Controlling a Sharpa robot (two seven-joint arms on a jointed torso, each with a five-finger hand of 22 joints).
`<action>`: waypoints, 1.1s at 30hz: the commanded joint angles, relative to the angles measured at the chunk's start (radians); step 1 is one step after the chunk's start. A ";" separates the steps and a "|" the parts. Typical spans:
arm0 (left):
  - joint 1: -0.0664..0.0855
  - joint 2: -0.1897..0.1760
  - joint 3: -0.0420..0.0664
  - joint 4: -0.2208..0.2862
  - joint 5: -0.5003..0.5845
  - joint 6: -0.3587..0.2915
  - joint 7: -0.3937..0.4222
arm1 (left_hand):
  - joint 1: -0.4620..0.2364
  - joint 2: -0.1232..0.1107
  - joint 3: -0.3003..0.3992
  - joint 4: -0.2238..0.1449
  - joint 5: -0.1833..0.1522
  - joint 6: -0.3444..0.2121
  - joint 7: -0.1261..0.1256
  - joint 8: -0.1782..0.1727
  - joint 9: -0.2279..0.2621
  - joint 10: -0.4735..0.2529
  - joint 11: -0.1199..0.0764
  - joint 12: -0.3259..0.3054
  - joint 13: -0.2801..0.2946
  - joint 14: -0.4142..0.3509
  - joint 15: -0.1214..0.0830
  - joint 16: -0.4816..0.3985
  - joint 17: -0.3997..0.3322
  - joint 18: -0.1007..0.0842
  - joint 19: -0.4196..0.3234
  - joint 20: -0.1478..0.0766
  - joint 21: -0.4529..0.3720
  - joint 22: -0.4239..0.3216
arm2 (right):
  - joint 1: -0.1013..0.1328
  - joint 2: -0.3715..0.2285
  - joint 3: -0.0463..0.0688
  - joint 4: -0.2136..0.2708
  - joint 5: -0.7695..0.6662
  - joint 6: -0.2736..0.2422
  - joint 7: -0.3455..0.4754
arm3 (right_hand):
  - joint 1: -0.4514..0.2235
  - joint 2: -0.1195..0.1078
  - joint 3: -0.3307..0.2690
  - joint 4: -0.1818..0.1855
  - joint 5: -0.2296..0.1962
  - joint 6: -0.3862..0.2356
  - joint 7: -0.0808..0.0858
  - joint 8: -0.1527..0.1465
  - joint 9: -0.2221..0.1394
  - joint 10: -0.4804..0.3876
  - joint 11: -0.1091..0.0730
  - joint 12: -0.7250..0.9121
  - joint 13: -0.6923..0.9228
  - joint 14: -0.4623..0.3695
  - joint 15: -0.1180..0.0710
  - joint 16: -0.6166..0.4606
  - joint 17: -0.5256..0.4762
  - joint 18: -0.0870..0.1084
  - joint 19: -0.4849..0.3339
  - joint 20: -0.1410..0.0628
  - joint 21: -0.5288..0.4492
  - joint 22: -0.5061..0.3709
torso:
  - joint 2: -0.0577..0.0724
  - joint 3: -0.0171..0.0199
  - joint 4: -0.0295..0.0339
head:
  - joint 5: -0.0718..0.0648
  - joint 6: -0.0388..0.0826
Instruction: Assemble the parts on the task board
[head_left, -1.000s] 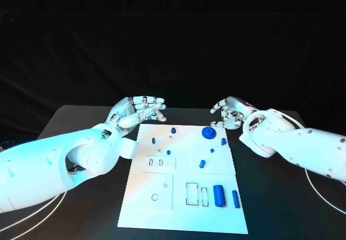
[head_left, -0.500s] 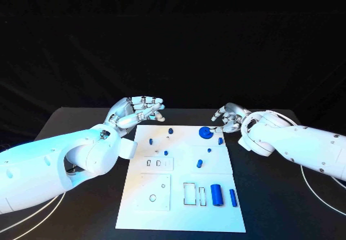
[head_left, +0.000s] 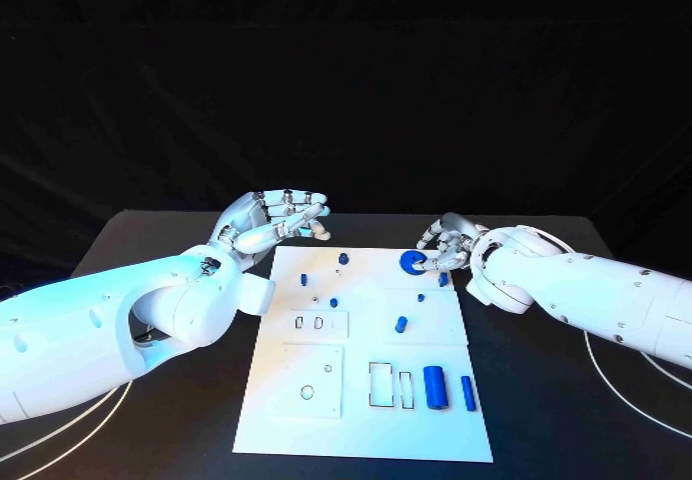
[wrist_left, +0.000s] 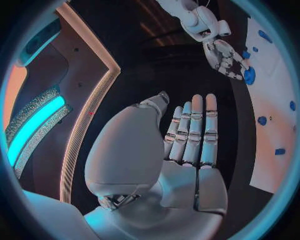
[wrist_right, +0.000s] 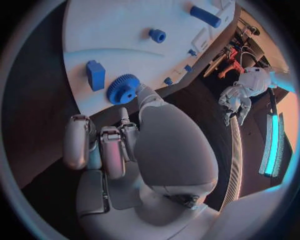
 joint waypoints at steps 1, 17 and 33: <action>0.001 0.002 0.001 0.001 0.003 0.020 0.005 | -0.003 0.002 0.005 0.000 0.002 -0.007 0.015 -0.001 0.002 -0.003 0.008 -0.005 0.000 -0.006 -0.002 0.003 0.001 0.008 -0.008 -0.002 0.003 0.002 | -0.003 0.009 -0.001 -0.008 -0.015 0.001 -0.006 | 0.003 0.010 -0.004 -0.001 0.001 -0.005 -0.001 0.006 0.001 0.007 -0.001 0.008 0.066 0.097 0.008 0.005 0.221 -0.009 0.006 0.000 0.006 0.003 | 0.000 0.0002 -0.0019 | 0.001 -0.004; 0.001 0.003 0.001 0.001 0.003 0.023 0.004 | -0.005 0.000 0.009 -0.002 0.002 -0.009 0.016 -0.001 0.003 -0.003 0.008 -0.007 0.000 -0.010 -0.001 0.007 0.003 0.008 -0.014 -0.001 0.010 0.007 | -0.010 0.030 -0.004 -0.034 -0.051 0.021 -0.004 | 0.034 0.018 0.093 -0.007 0.075 0.033 -0.009 0.038 0.002 0.020 -0.009 0.020 0.093 0.099 0.002 0.008 0.230 -0.014 0.022 -0.005 0.030 0.039 | 0.000 0.0007 -0.0010 | 0.003 -0.009; 0.001 0.002 0.001 0.003 0.007 0.020 0.006 | -0.007 0.000 0.010 -0.001 0.002 -0.010 0.016 -0.001 0.004 -0.004 0.008 -0.007 0.000 -0.011 -0.001 0.008 0.004 0.008 -0.016 -0.001 0.012 0.008 | -0.024 0.041 -0.011 -0.039 -0.126 0.050 -0.019 | 0.022 -0.011 0.126 -0.007 0.044 0.038 -0.009 0.039 -0.001 0.026 -0.009 0.024 0.101 0.100 0.001 0.009 0.234 -0.016 0.024 -0.005 0.034 0.048 | -0.001 0.0014 -0.0015 | 0.006 -0.021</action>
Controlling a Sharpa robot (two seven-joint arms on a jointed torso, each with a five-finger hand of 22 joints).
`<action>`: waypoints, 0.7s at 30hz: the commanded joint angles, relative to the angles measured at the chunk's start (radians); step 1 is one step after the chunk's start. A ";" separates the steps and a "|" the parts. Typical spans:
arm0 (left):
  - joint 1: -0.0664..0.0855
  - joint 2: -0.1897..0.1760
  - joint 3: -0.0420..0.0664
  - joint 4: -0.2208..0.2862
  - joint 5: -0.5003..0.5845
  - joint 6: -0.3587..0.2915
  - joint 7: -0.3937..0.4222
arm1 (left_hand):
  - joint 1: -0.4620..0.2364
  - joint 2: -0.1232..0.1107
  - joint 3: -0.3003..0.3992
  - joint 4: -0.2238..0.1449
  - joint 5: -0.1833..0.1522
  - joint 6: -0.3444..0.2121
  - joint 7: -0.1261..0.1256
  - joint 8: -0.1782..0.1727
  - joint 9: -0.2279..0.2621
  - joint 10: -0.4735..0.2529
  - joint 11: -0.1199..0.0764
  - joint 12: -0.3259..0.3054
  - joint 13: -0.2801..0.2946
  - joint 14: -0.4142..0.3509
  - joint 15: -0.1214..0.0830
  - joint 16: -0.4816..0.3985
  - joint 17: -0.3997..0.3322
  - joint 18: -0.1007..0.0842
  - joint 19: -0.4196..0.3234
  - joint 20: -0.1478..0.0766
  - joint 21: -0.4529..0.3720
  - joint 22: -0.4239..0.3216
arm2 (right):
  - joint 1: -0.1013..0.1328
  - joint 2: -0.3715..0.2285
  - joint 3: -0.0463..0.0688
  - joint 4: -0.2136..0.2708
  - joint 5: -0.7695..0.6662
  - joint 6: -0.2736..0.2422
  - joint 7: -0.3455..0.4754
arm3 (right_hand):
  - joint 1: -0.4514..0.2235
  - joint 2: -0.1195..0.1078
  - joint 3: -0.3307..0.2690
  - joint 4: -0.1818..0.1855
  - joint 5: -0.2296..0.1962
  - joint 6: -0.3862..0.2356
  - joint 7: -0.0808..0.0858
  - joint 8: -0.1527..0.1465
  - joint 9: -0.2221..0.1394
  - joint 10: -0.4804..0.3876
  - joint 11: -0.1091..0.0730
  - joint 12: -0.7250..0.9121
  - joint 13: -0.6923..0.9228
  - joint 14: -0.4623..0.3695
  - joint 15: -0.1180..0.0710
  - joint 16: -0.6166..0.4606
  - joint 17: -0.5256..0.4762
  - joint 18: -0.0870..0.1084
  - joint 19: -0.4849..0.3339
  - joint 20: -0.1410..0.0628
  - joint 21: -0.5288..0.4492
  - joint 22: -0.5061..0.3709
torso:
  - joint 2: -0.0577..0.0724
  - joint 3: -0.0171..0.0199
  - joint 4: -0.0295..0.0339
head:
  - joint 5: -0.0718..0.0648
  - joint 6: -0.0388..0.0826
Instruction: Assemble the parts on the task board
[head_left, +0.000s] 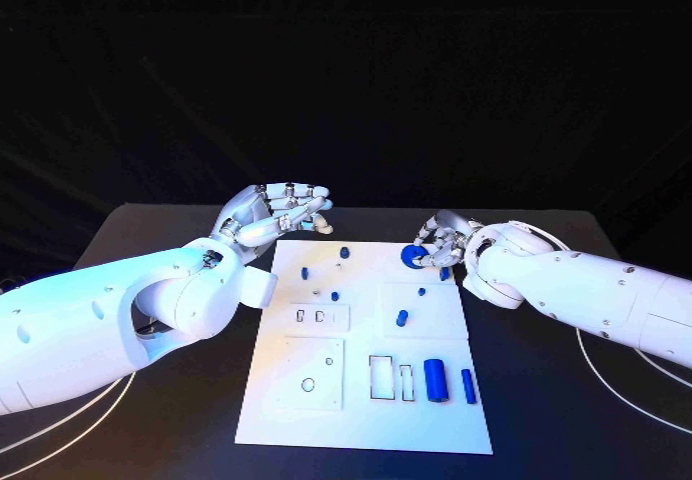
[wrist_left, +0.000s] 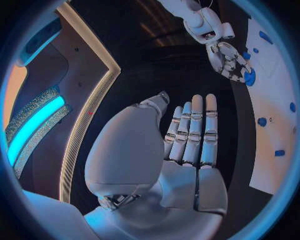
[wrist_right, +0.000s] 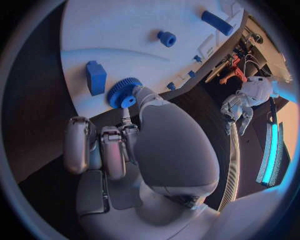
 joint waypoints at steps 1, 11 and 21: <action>0.001 0.001 0.001 0.002 0.006 0.017 0.008 | -0.007 0.000 0.007 0.002 0.002 -0.006 0.012 -0.001 0.001 0.000 0.005 -0.004 0.000 -0.008 0.003 0.005 0.001 0.008 -0.007 0.001 0.005 0.001 | -0.014 0.003 -0.008 0.001 -0.058 0.042 -0.017 | 0.000 -0.012 0.007 -0.002 -0.009 0.006 -0.002 0.004 -0.001 0.002 0.000 0.000 0.101 0.099 0.002 0.005 0.234 -0.016 0.006 -0.002 0.005 0.017 | 0.000 0.0003 0.0008 | 0.001 -0.002; 0.001 0.002 0.001 0.002 0.007 0.017 0.008 | -0.009 0.002 0.008 0.003 0.002 -0.006 0.013 -0.001 0.002 0.000 0.005 -0.004 0.000 -0.009 0.003 0.005 0.002 0.008 -0.009 0.001 0.006 0.002 | -0.021 0.003 -0.009 0.006 -0.112 0.029 -0.028 | -0.002 -0.017 0.015 -0.003 -0.014 0.012 -0.004 0.009 0.001 0.003 -0.001 0.001 0.104 0.100 0.001 0.006 0.236 -0.016 0.007 -0.002 0.006 0.020 | -0.001 -0.0003 -0.0004 | 0.002 -0.001; 0.001 0.003 0.001 0.000 0.007 0.018 0.008 | -0.009 0.002 0.008 0.003 0.002 -0.006 0.013 -0.001 0.002 0.000 0.005 -0.004 0.000 -0.009 0.003 0.005 0.002 0.008 -0.009 0.001 0.006 0.002 | -0.023 0.000 -0.010 0.022 -0.152 -0.040 -0.036 | -0.001 -0.002 0.093 -0.008 -0.045 0.060 -0.020 0.034 0.024 0.017 -0.016 0.011 0.121 0.101 -0.011 0.007 0.239 -0.020 0.017 -0.011 0.017 0.038 | -0.001 -0.0007 0.0009 | -0.001 0.005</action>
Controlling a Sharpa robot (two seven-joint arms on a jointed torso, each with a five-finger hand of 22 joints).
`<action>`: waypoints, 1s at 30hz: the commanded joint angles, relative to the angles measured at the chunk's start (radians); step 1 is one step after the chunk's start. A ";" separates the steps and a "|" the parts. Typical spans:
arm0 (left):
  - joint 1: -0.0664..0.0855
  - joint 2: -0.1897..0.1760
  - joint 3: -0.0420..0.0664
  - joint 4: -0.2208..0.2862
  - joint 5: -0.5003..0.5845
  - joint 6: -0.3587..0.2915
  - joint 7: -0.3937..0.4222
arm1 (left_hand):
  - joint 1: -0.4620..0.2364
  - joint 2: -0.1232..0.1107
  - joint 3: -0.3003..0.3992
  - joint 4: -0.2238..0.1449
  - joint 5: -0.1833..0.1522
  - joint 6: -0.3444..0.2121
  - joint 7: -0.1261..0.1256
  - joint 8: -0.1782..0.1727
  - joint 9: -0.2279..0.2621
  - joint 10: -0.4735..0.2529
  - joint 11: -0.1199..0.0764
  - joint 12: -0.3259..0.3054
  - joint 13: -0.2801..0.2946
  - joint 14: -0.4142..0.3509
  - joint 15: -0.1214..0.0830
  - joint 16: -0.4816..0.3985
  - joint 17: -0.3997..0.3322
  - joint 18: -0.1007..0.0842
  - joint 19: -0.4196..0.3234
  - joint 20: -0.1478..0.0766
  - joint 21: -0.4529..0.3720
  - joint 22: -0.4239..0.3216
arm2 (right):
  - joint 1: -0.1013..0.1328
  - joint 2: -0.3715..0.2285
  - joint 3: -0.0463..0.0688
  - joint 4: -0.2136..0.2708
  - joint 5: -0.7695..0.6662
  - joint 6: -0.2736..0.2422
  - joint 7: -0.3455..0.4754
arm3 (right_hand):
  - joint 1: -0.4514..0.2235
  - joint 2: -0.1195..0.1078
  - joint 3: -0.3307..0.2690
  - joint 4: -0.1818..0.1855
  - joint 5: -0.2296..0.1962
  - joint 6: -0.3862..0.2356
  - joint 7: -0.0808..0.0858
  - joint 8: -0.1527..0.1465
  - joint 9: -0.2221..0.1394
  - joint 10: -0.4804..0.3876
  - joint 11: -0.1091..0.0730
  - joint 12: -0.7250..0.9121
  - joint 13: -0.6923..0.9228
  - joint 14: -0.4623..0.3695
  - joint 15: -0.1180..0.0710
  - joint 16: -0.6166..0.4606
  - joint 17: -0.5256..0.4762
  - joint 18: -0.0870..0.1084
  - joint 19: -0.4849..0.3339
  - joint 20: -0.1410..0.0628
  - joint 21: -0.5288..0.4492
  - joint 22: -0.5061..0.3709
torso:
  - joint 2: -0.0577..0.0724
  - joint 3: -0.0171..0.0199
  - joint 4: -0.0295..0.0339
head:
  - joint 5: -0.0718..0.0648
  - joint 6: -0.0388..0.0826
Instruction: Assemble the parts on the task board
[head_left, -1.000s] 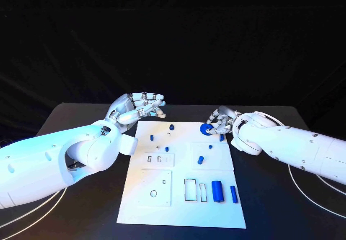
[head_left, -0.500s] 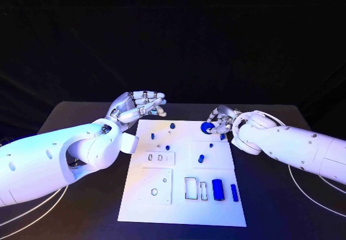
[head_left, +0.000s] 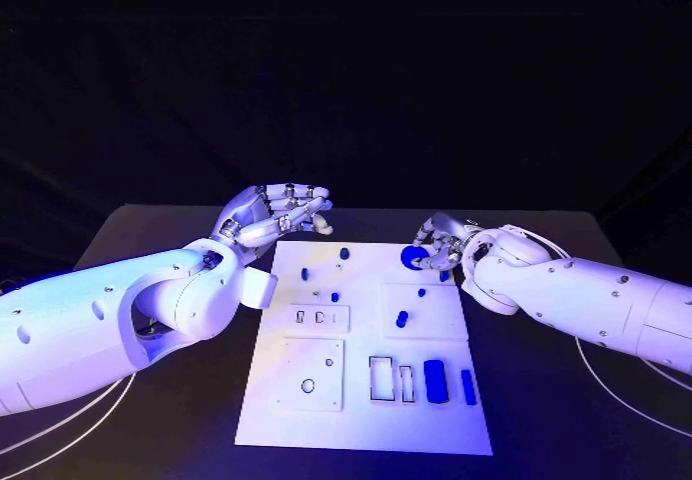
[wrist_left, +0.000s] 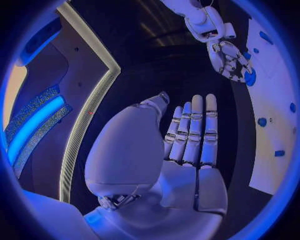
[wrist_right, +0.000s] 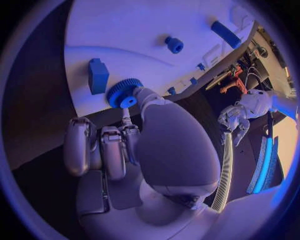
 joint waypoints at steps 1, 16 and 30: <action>0.001 0.002 0.001 0.001 0.004 0.018 0.008 | -0.009 0.002 0.004 -0.001 0.002 -0.007 0.013 -0.001 0.001 0.000 0.005 -0.004 0.000 -0.005 0.000 0.005 0.001 0.008 -0.009 0.001 0.006 0.001 | -0.011 -0.002 -0.007 0.009 -0.042 -0.019 -0.021 | -0.001 0.008 0.024 -0.003 0.004 0.018 -0.008 0.011 0.016 0.011 -0.011 0.006 0.123 0.100 -0.012 0.003 0.241 -0.021 0.009 -0.002 0.008 0.042 | 0.000 -0.0008 0.0010 | -0.001 0.002; 0.001 0.006 0.001 -0.006 0.004 0.019 0.008 | -0.010 0.003 0.005 -0.001 0.002 -0.007 0.013 -0.002 0.001 -0.001 0.005 -0.005 0.000 -0.007 0.000 0.007 0.001 0.008 -0.011 0.001 0.008 0.002 | -0.001 0.011 -0.006 0.117 -0.140 -0.142 -0.003 | -0.032 0.005 0.081 -0.008 0.021 0.046 -0.021 0.019 0.038 0.028 -0.023 0.021 0.145 0.103 -0.023 0.006 0.252 -0.028 0.030 -0.012 0.033 0.077 | 0.000 -0.0002 0.0011 | 0.005 0.014; 0.001 0.010 0.001 -0.004 0.004 0.020 0.006 | -0.009 0.003 0.007 -0.002 0.002 -0.007 0.012 -0.001 0.002 0.000 0.005 -0.004 0.000 -0.008 0.000 0.008 0.002 0.008 -0.012 0.002 0.010 0.003 | -0.003 0.102 -0.006 0.120 -0.166 -0.129 0.002 | -0.040 -0.002 0.093 -0.014 0.016 0.041 -0.020 0.013 0.043 0.026 -0.022 0.017 0.142 0.103 -0.023 0.006 0.251 -0.028 0.029 -0.014 0.032 0.076 | 0.002 -0.0014 0.0009 | 0.007 0.015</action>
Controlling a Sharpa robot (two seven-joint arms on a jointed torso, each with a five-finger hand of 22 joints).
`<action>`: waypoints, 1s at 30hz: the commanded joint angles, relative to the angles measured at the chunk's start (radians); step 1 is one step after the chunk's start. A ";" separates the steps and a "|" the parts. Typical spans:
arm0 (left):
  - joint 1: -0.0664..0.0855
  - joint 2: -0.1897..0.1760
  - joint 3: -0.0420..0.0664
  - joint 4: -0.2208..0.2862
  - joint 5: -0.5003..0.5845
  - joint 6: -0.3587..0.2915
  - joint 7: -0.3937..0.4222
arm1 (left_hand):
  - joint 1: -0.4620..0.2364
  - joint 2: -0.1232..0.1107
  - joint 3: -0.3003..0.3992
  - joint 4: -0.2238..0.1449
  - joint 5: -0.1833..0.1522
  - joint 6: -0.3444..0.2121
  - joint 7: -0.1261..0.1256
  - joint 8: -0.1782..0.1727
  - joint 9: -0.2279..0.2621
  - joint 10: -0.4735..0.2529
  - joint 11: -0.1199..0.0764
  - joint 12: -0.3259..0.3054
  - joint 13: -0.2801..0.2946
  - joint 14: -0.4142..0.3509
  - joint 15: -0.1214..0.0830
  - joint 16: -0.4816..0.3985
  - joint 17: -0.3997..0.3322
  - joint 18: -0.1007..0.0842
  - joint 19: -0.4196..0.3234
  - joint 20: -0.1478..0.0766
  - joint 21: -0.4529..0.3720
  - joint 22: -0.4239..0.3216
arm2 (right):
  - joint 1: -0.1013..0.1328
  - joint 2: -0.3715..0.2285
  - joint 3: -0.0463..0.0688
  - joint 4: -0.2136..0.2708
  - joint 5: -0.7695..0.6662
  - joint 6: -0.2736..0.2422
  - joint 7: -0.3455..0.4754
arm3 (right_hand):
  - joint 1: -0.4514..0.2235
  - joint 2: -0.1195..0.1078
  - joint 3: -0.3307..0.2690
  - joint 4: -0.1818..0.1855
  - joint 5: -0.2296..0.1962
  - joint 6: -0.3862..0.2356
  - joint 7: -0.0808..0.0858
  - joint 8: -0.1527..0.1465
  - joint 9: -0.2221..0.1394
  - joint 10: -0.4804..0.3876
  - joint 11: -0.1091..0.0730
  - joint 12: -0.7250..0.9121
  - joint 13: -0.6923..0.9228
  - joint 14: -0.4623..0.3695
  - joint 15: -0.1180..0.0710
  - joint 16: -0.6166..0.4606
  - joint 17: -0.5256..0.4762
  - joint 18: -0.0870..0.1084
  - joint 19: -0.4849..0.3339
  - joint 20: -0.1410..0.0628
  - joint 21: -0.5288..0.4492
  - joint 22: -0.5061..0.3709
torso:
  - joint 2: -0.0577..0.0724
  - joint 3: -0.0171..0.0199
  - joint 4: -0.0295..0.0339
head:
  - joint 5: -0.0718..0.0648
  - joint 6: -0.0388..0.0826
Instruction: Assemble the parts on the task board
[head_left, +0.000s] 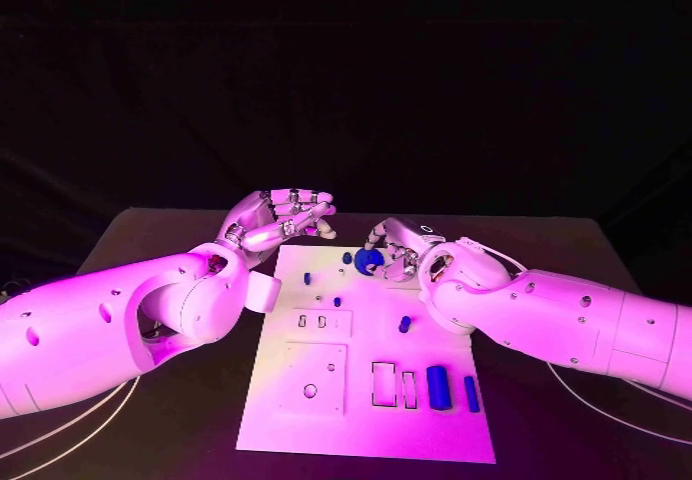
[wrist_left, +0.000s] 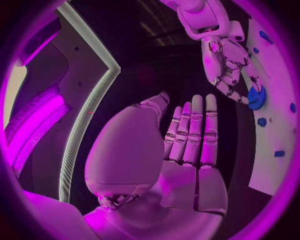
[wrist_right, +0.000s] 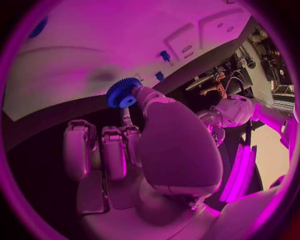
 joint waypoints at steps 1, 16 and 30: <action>0.001 0.002 0.001 0.003 0.003 0.018 0.006 | -0.009 0.003 0.004 0.001 0.002 -0.007 0.012 -0.001 0.001 0.000 0.005 -0.005 0.000 -0.008 0.000 0.004 0.001 0.008 -0.007 0.000 0.005 0.001 | -0.001 0.017 0.000 -0.010 -0.034 -0.006 0.006 | -0.003 0.004 0.004 -0.001 -0.002 0.025 -0.019 0.004 0.043 0.026 -0.005 0.002 0.142 0.103 -0.009 0.006 0.251 -0.012 0.006 -0.001 0.001 0.076 | 0.002 -0.0003 -0.0009 | 0.000 0.000; 0.002 0.004 0.001 0.008 0.001 0.019 0.004 | -0.009 0.003 0.004 0.001 0.002 -0.007 0.012 -0.001 0.001 0.000 0.005 -0.005 0.000 -0.008 0.000 0.004 0.001 0.008 -0.007 0.000 0.005 0.001 | -0.021 0.096 0.000 -0.072 -0.041 0.005 0.005 | -0.005 -0.001 0.013 -0.007 0.001 0.020 -0.017 -0.001 0.045 0.027 -0.003 0.002 0.143 0.103 -0.008 0.006 0.249 -0.013 0.009 -0.001 0.004 0.081 | 0.002 0.0008 -0.0001 | 0.008 -0.004; 0.002 0.006 0.001 0.008 -0.001 0.020 0.002 | -0.009 0.003 0.004 0.001 0.002 -0.007 0.012 -0.001 0.001 0.000 0.005 -0.005 0.000 -0.008 0.000 0.004 0.001 0.008 -0.007 0.000 0.005 0.001 | -0.035 0.136 -0.002 -0.112 -0.039 0.019 0.005 | -0.011 -0.006 0.019 -0.010 0.001 0.015 -0.014 -0.006 0.046 0.024 -0.001 -0.001 0.139 0.102 -0.007 0.005 0.246 -0.013 0.007 -0.001 0.002 0.078 | 0.001 0.0008 0.0001 | 0.017 -0.008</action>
